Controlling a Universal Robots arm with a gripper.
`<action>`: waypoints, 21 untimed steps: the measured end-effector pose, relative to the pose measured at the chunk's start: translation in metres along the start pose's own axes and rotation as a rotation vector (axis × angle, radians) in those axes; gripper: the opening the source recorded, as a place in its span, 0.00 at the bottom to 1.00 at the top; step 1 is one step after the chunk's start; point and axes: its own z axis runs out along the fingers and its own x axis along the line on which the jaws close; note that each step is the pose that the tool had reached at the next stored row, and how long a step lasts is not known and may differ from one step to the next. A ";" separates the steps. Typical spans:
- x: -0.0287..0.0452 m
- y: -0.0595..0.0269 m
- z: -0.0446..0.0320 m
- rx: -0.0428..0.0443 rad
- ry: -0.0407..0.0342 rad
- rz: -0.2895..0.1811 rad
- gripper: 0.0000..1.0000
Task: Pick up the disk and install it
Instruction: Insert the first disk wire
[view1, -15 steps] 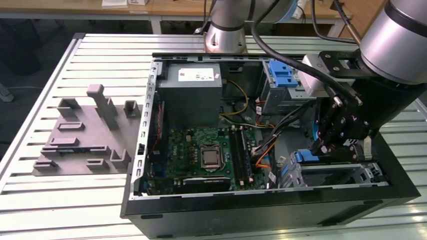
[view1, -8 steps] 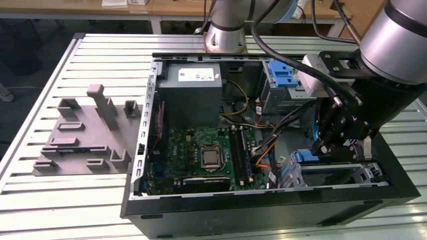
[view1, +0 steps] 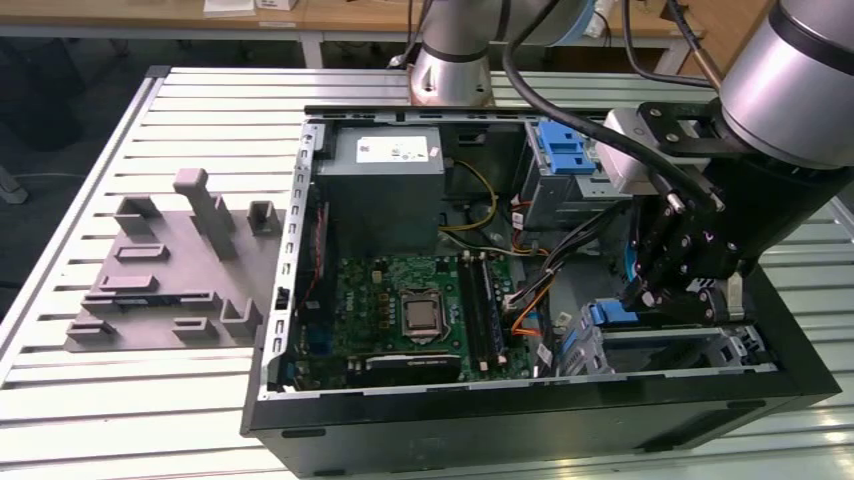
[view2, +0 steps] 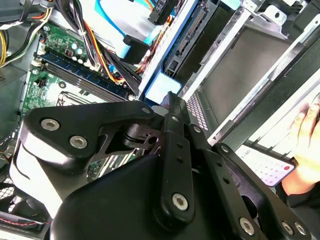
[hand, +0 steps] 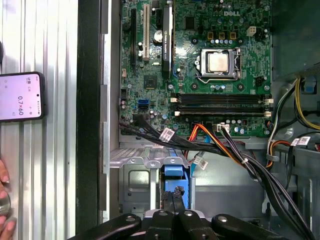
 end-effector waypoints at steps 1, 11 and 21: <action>0.0000 -0.0025 0.0001 0.0000 -0.0003 0.000 0.11; -0.0012 -0.0358 -0.0008 0.0002 -0.0001 0.000 0.11; -0.0074 -0.0379 -0.0116 0.0183 -0.0004 0.000 0.11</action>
